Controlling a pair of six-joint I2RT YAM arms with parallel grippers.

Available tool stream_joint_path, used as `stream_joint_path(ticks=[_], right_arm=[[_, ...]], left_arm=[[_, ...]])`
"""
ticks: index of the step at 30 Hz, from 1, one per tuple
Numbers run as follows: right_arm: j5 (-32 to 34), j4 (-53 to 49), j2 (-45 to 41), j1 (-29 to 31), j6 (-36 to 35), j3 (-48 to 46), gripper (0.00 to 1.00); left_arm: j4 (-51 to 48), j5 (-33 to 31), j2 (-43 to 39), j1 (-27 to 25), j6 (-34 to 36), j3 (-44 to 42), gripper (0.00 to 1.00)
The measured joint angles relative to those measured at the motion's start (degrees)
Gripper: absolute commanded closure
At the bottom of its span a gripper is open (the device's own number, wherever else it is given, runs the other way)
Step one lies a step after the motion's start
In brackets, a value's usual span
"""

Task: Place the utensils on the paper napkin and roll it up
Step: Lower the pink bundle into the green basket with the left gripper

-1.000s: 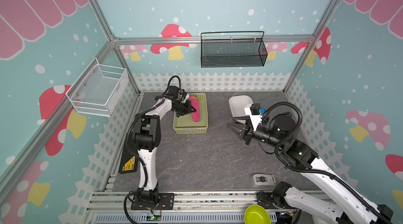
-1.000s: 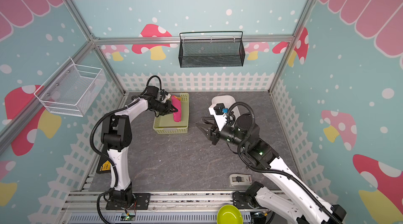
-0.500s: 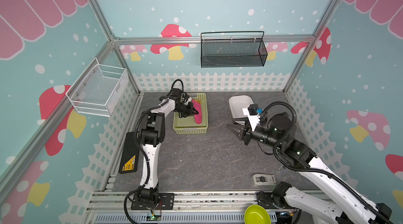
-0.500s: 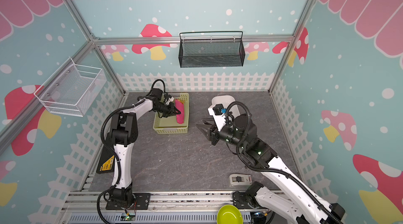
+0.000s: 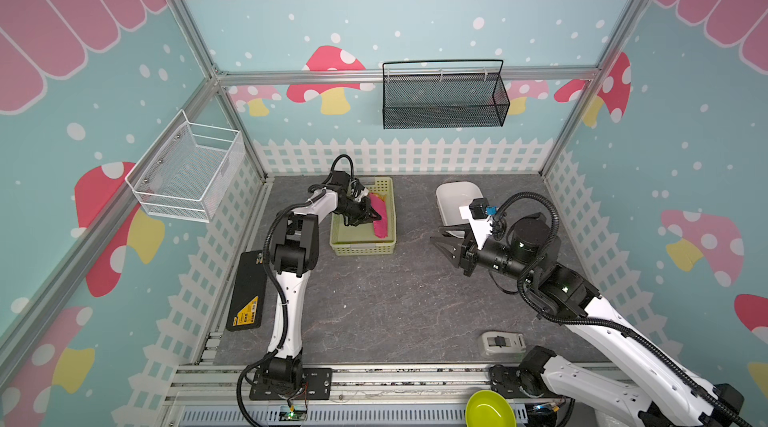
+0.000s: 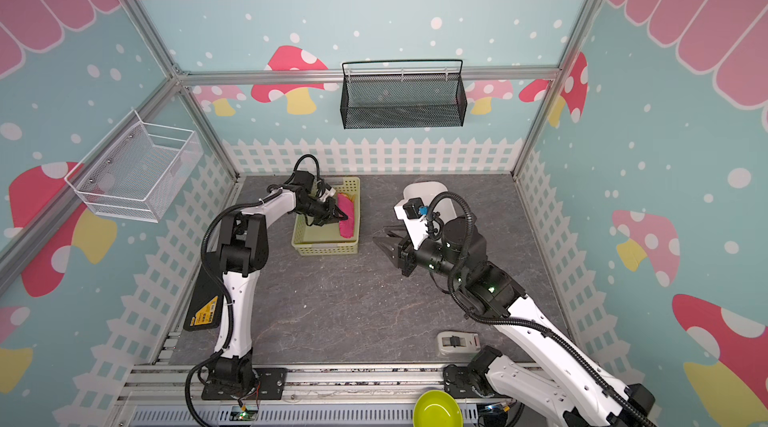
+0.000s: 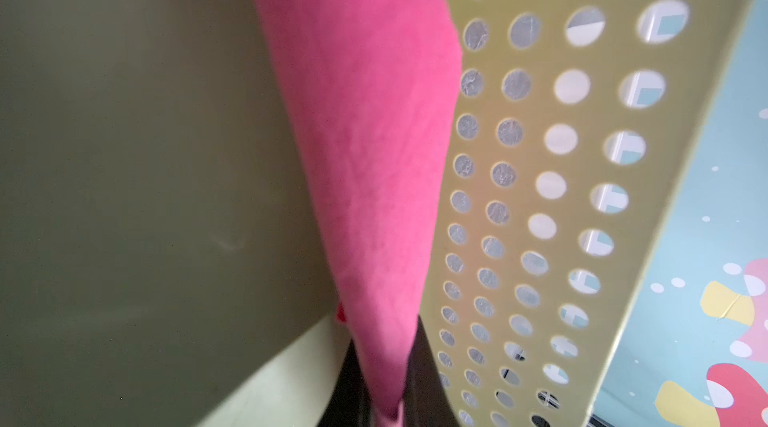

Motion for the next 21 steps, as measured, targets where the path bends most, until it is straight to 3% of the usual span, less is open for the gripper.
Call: stream_joint_path(ticks=[21], right_arm=[[-0.09, 0.0, 0.02, -0.04, 0.0, 0.0, 0.61]], left_arm=[[-5.42, 0.13, 3.85, -0.09, 3.28, 6.08, 0.98]])
